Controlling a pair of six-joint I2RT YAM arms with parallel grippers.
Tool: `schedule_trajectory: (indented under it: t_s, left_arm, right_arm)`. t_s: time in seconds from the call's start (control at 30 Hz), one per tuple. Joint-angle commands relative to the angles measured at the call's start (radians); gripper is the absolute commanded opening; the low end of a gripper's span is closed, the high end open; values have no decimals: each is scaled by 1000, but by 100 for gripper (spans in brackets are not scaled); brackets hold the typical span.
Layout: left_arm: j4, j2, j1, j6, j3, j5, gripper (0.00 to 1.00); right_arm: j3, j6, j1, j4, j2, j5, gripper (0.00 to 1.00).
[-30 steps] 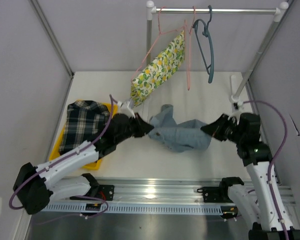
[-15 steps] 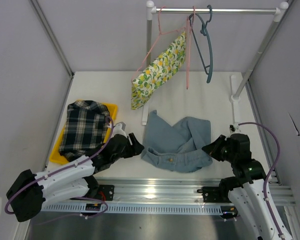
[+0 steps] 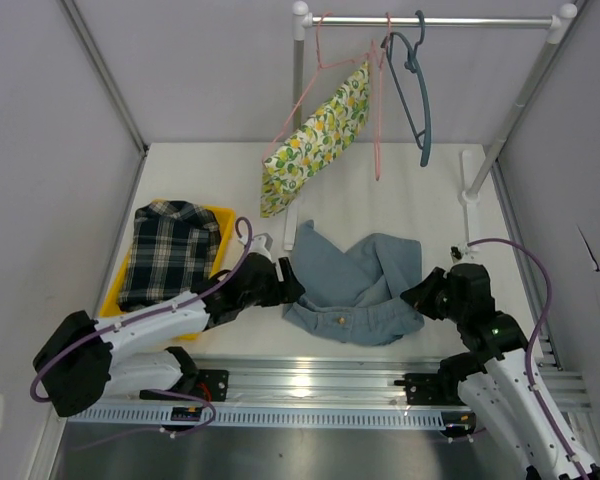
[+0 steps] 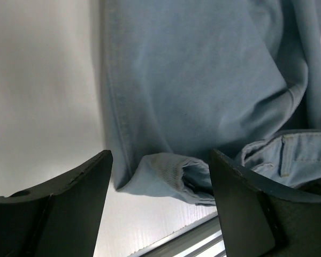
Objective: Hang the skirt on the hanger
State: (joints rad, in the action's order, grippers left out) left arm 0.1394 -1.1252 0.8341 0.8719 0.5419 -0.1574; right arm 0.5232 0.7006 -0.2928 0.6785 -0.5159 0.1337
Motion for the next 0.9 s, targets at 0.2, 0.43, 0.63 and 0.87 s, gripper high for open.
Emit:
schedule_trajectory:
  t_s: [0.2,0.43,0.63,0.87]
  left_arm:
    - [-92,-100,7,-106,50,197,76]
    - [-27,-124,14,-117,75,242,68]
    - [5,-94,14,-125,95,266,32]
    - [124,-120,-39,-181,278,257,0]
  right_arm:
    - [23,2,-23,-48,-18,-36,1]
    - [31,-3,-26,-45,-26,-29,1]
    - [44,-9,-28,-33,-29,-37,1]
    - [199,-101,27,-65,-174,-85,0]
